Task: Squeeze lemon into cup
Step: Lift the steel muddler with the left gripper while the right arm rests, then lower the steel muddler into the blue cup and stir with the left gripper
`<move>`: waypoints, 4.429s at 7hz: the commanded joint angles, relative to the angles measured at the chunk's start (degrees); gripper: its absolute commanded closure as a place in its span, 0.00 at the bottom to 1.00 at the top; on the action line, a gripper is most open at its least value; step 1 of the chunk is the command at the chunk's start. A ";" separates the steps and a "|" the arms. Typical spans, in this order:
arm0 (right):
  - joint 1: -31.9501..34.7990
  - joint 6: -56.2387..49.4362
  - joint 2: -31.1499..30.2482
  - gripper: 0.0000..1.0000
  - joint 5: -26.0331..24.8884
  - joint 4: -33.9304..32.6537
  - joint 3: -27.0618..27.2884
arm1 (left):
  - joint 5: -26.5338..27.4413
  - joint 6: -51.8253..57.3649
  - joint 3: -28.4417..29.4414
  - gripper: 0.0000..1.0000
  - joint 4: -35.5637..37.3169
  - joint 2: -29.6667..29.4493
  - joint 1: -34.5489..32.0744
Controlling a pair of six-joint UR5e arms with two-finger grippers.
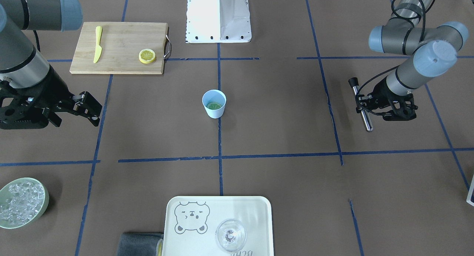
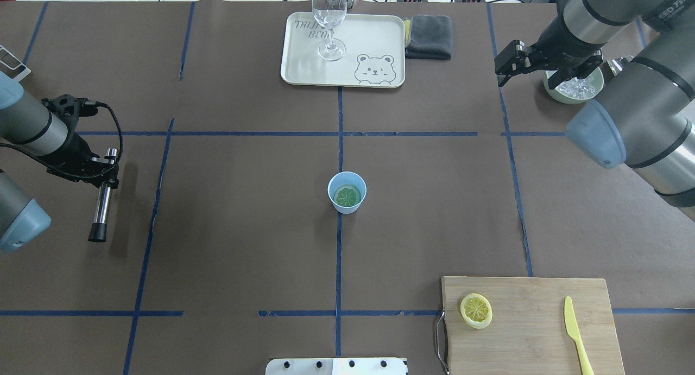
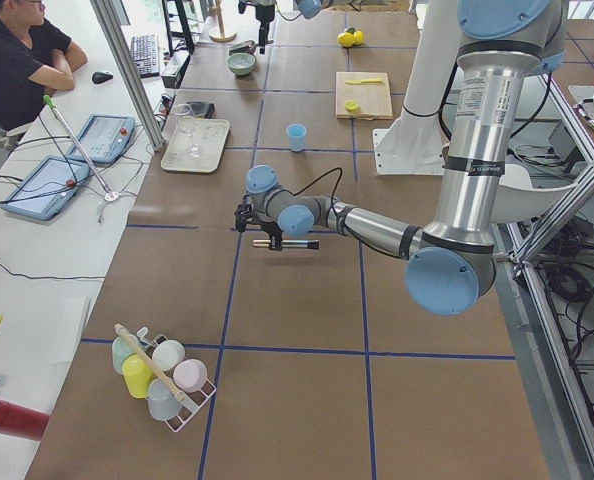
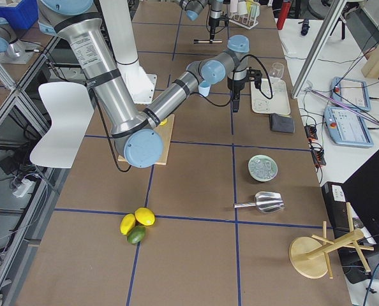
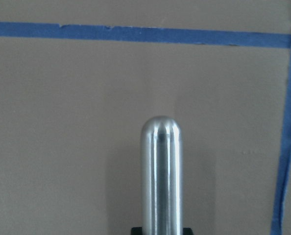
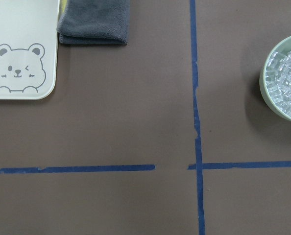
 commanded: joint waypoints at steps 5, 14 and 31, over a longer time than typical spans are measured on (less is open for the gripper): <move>4.13 -3.86 -10.56 0.00 0.21 0.22 5.38 | 28.27 -3.83 -17.79 1.00 -0.36 -5.03 -0.55; 20.83 -34.01 -25.26 0.00 7.94 0.14 3.89 | 76.47 -22.14 -19.67 1.00 -3.78 -19.06 33.28; 23.73 -34.10 -25.88 0.00 11.20 -0.04 3.98 | 93.78 -13.70 3.53 1.00 -14.42 -31.57 42.34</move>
